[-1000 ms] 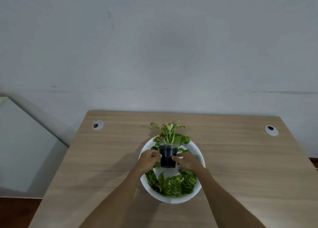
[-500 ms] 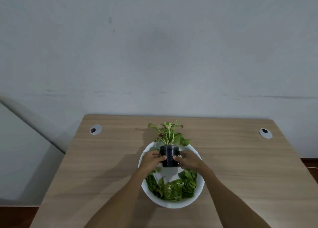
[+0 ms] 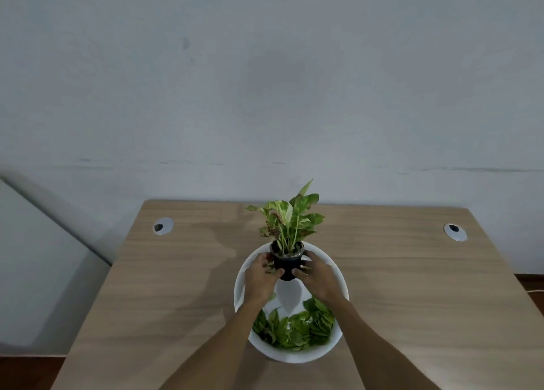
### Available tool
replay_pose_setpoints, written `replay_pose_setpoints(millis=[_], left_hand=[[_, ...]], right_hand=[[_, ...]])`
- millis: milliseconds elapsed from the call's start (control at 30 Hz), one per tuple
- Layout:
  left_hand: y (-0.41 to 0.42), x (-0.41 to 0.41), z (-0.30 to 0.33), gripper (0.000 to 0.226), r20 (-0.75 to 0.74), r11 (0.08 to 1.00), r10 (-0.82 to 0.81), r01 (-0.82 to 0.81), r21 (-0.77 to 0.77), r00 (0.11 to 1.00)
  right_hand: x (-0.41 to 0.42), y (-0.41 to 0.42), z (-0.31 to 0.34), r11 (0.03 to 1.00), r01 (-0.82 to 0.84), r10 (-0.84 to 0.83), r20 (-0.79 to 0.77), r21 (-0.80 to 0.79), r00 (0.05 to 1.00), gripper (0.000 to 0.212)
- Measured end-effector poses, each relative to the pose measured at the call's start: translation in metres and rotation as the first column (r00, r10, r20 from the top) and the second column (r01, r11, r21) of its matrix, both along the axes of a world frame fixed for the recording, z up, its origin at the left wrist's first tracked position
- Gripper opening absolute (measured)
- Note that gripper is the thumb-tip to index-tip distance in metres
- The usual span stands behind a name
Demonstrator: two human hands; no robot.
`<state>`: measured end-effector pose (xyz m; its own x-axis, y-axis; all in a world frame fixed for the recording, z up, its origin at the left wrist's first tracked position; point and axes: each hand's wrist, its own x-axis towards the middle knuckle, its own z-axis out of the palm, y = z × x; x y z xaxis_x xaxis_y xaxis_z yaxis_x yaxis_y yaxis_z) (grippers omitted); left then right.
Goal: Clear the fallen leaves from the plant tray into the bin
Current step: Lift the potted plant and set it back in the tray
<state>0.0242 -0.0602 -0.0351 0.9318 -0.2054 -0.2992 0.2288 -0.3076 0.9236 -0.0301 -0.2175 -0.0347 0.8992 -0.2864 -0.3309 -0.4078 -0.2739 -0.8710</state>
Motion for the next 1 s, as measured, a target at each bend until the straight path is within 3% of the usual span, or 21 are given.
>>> replay_pose_setpoints(millis=[133,500,833,1000], left_hand=[[0.003,-0.009,-0.016,0.031,0.025,0.999,0.006,-0.007,0.038,1.000],[0.002,-0.018,-0.040,0.037,0.049,0.999,0.007,-0.008,0.031,0.999],[0.001,-0.025,-0.039,0.019,0.051,0.996,0.037,-0.042,0.085,0.998],[0.002,-0.030,-0.038,0.021,0.069,0.993,0.013,-0.021,0.118,0.998]], right_hand=[[-0.011,0.001,-0.035,0.999,0.036,-0.037,0.015,0.033,0.999,0.055],[-0.022,0.019,-0.044,0.985,0.147,-0.139,0.092,-0.089,0.986,0.051],[-0.026,0.023,-0.047,0.974,0.167,-0.150,0.116,-0.154,0.982,0.030],[-0.030,0.026,-0.050,0.971,0.155,-0.138,0.103,-0.183,0.985,0.026]])
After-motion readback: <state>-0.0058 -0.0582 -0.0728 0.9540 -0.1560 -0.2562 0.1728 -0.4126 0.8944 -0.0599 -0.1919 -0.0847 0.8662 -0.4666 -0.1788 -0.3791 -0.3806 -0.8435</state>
